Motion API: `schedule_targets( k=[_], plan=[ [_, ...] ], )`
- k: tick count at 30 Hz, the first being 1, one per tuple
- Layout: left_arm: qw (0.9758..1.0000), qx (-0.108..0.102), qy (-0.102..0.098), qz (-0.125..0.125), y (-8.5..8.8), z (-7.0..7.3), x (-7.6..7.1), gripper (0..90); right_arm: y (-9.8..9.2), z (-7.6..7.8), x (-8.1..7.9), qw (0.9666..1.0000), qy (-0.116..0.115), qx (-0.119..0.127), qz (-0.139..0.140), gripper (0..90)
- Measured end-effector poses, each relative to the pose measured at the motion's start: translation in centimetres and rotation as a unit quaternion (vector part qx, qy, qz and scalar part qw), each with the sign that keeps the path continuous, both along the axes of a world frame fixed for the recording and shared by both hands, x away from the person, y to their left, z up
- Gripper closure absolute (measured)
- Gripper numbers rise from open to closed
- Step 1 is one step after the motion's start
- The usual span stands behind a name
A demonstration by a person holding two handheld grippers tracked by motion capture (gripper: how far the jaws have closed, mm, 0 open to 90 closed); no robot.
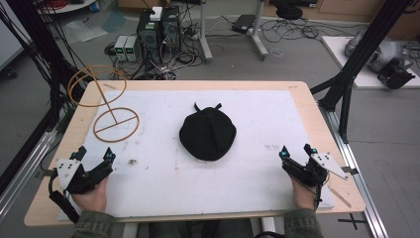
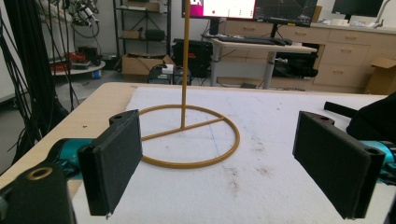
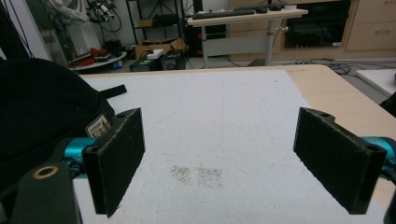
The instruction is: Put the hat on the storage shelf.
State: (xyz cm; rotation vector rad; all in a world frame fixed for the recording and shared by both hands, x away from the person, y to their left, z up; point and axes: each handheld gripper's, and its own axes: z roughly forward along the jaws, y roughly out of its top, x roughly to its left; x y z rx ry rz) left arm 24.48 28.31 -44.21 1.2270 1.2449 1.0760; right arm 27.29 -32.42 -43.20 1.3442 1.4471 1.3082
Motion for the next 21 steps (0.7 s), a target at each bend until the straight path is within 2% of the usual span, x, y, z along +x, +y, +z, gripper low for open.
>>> schedule_targets(
  k=[6, 21],
  plan=[
    [1.0, -0.003, 0.0, 0.001, 0.01, 0.01, 0.06, 16.1, -0.29, -0.19, 0.0, 0.9999, 0.006, 0.009, -0.002, 15.7],
    [1.0, -0.005, 0.003, -0.001, 0.05, 0.0, 0.14, 16.1, -0.47, -0.13, -0.11, 0.9999, 0.011, 0.012, -0.001, 15.7]
  ],
)
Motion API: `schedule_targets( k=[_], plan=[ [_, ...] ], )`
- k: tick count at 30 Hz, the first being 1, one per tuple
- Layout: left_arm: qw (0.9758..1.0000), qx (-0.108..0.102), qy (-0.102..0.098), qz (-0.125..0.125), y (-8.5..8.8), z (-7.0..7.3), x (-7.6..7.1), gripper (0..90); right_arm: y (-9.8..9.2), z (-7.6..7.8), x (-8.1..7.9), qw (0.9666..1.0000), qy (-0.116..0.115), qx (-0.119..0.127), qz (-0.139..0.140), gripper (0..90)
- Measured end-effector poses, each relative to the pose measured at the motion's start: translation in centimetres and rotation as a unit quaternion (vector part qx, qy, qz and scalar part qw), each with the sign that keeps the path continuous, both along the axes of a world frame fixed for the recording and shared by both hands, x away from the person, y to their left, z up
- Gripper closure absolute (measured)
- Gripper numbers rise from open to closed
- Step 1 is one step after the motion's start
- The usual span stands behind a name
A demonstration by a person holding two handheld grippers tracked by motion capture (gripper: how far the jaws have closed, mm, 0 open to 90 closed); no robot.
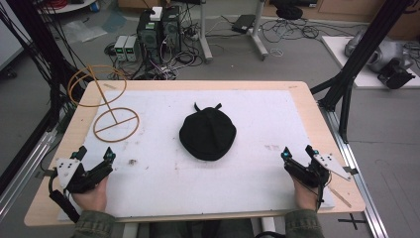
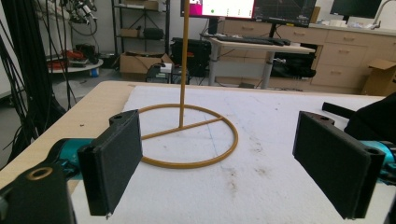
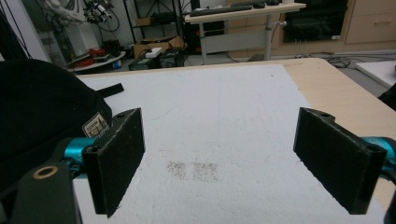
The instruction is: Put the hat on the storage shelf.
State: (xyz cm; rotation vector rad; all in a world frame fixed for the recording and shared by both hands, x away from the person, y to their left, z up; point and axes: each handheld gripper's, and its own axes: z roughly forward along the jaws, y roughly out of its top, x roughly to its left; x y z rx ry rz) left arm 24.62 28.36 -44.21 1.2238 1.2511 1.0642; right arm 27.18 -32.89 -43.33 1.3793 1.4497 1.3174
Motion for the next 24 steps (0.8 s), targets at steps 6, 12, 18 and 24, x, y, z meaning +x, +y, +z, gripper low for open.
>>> schedule_targets(
  k=[6, 12, 18, 24],
  plan=[
    [1.0, 0.001, 0.001, -0.001, 0.0, 0.0, 0.0, 16.1, 0.2, 0.0, 0.1, 1.0, -0.001, -0.004, 0.007, 15.6],
    [1.0, 0.001, 0.003, -0.002, 0.0, 0.0, 0.1, 16.1, 0.7, 0.1, 0.3, 0.9998, -0.004, -0.01, 0.015, 14.8],
    [1.0, 0.001, 0.005, -0.005, 0.0, 0.0, 0.2, 16.1, 1.9, 0.4, 0.8, 0.999, -0.012, -0.019, 0.038, 14.2],
    [0.9999, 0.001, 0.008, -0.007, 0.0, -0.1, 0.2, 16.1, 3.3, 1.0, 1.5, 0.9974, -0.022, -0.03, 0.063, 13.9]
  ],
)
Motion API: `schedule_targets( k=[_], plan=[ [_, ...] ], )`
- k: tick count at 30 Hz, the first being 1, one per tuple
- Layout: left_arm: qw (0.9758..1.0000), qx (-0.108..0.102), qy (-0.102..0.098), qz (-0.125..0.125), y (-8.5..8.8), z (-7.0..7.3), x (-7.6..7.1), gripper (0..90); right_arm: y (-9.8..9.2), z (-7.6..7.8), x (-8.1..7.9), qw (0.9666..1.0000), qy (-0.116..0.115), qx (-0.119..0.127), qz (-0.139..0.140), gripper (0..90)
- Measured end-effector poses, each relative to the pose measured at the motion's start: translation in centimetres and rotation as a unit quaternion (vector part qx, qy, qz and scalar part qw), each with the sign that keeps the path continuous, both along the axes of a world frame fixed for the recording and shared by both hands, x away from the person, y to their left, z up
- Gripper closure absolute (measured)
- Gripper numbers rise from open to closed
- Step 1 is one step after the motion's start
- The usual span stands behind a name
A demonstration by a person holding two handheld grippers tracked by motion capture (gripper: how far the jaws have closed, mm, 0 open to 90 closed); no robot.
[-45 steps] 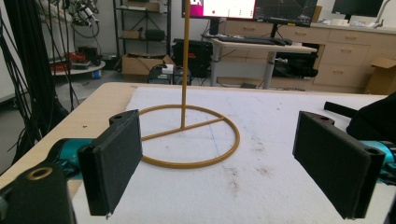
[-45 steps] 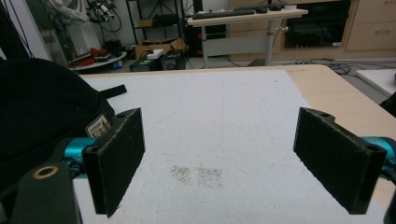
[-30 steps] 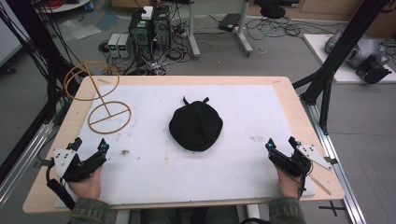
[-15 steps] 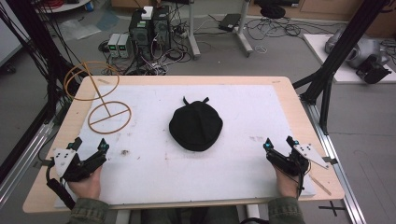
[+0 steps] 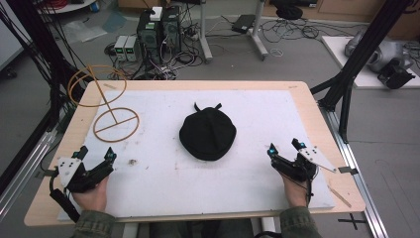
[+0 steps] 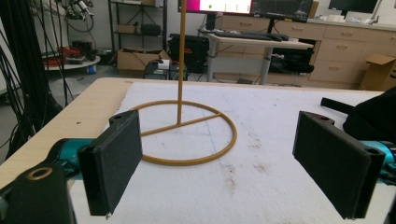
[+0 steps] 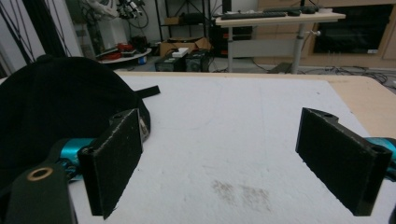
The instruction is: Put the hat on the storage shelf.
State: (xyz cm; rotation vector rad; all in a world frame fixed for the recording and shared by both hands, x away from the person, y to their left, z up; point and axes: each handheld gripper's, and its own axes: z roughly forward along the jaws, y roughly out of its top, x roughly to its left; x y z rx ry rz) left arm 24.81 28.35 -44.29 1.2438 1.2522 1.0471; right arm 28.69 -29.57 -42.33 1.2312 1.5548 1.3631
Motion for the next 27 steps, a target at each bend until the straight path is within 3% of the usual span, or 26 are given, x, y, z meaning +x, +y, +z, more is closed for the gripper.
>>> schedule_targets(
  k=[15, 27],
  plan=[
    [0.9999, -0.009, 0.005, -0.004, 0.4, 0.0, -0.2, 16.1, 2.6, 1.1, 0.7, 0.9989, 0.008, -0.01, 0.046, 13.9],
    [0.9998, -0.017, 0.005, -0.009, 0.5, 0.2, -0.2, 16.0, 6.1, 1.5, 2.6, 0.996, 0.023, -0.029, 0.082, 13.9]
  ],
)
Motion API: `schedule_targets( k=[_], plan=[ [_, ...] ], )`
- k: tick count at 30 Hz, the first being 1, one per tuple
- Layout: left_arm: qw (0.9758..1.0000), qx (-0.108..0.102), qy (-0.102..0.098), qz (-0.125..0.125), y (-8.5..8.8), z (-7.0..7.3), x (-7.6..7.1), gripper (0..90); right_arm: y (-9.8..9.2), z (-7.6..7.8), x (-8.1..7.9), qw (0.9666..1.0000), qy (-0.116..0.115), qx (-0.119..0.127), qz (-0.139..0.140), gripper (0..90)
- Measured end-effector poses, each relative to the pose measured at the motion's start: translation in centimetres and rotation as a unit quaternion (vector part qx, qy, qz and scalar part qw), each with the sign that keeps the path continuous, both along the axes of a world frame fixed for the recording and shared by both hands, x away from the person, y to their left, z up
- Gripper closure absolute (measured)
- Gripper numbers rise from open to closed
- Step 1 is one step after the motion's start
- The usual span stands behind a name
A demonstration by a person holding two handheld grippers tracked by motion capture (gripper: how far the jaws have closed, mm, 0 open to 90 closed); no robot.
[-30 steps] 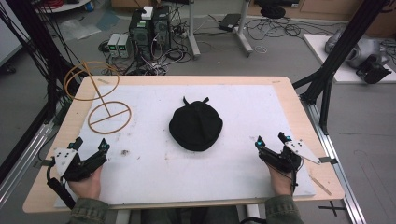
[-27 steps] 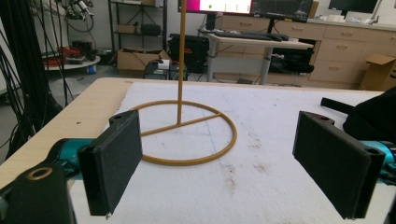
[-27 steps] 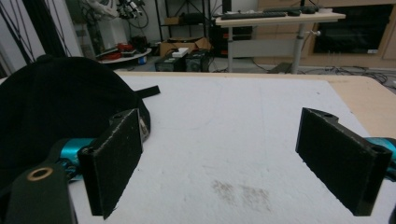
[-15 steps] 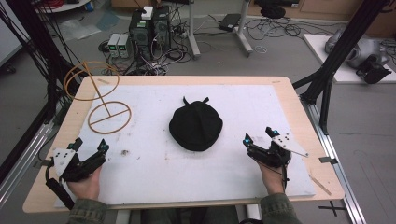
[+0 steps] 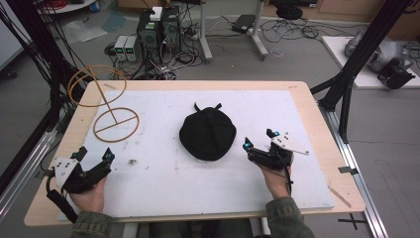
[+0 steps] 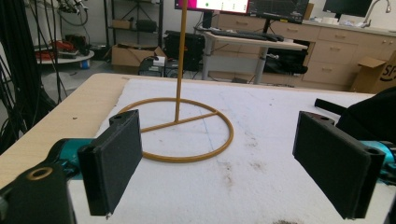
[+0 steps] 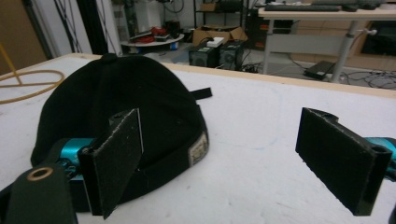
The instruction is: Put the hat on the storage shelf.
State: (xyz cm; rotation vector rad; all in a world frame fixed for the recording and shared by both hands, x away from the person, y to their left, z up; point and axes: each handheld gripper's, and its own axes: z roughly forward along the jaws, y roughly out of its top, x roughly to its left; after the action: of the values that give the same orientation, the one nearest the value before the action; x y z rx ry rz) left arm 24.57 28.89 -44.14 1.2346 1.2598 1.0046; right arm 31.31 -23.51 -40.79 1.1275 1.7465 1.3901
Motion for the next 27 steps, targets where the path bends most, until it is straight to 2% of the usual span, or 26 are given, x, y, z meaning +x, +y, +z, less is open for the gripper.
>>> schedule_targets(
  k=[9, 16, 27],
  plan=[
    [1.0, -0.003, -0.003, -0.002, 0.1, 0.2, 0.0, 16.1, 2.6, 0.7, 0.9, 0.9996, 0.004, -0.011, 0.024, 13.9],
    [1.0, -0.008, -0.005, 0.002, 0.4, 0.3, 0.0, 16.1, 4.2, 1.5, 2.1, 0.9994, 0.006, -0.001, 0.035, 13.9],
    [1.0, -0.007, -0.005, 0.0, 0.4, 0.3, 0.2, 16.1, 7.1, 2.4, 3.7, 0.9975, 0.021, -0.023, 0.063, 13.9]
  ],
)
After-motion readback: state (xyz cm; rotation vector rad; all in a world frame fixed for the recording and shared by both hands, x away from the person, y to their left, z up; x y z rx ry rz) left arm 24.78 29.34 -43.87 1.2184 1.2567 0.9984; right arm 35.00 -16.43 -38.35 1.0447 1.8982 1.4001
